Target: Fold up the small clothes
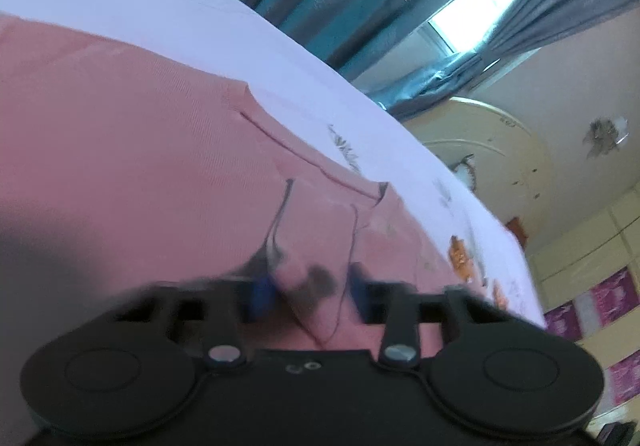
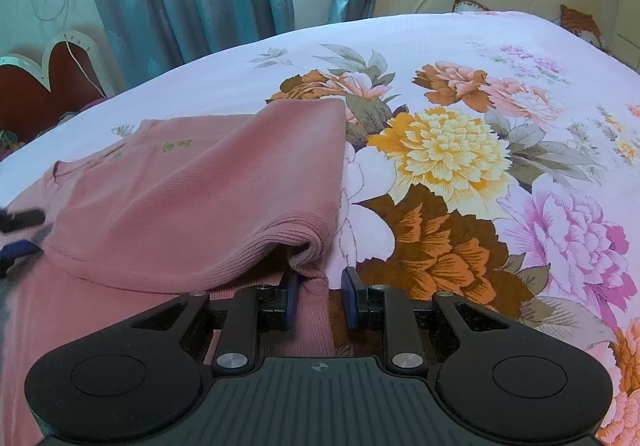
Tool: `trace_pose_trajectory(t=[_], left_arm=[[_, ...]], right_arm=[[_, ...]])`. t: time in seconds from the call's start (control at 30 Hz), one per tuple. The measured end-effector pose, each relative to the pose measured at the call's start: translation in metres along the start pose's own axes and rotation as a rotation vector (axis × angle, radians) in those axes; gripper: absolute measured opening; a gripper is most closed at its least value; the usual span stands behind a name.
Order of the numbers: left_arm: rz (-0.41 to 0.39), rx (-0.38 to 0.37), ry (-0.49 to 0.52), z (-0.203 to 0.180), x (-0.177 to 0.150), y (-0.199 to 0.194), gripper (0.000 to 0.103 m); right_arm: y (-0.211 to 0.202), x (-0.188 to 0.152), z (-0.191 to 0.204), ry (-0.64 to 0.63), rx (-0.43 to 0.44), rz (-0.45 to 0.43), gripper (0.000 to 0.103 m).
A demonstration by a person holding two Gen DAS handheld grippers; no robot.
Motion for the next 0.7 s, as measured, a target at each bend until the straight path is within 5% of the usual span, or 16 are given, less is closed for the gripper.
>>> trace_pose_trajectory(t=[0.23, 0.37, 0.57, 0.63, 0.7], left_arm=[[-0.255, 0.022, 0.07, 0.0, 0.01, -0.084, 0.005], [-0.192, 0.1, 0.046, 0.031, -0.018, -0.093, 0.005], [-0.171, 0.116, 0.014, 0.041, -0.042, -0.088, 0.006], [-0.134, 0.098, 0.015, 0.043, -0.043, -0.083, 0.01], [-0.137, 0.125, 0.037, 0.044, -0.041, -0.087, 0.043]], right_arm=[[-0.001, -0.001, -0.001, 0.009, 0.009, -0.005, 0.023], [-0.001, -0.001, 0.0, -0.013, 0.012, -0.013, 0.023], [-0.001, -0.003, 0.002, -0.057, 0.006, -0.016, 0.023], [-0.002, -0.003, 0.003, -0.08, 0.014, -0.001, 0.023], [-0.01, -0.003, 0.004, -0.126, 0.021, 0.012, 0.024]])
Point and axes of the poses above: each gripper's, at about its wrist camera, not at the fingertips, and y roughly the way its jaws point, z to its left, x to its top, the point moved 7 cm from there along y, roughly the way its jaws point, and after that the axes turned 7 degrees about y, right-handed, at the moved point
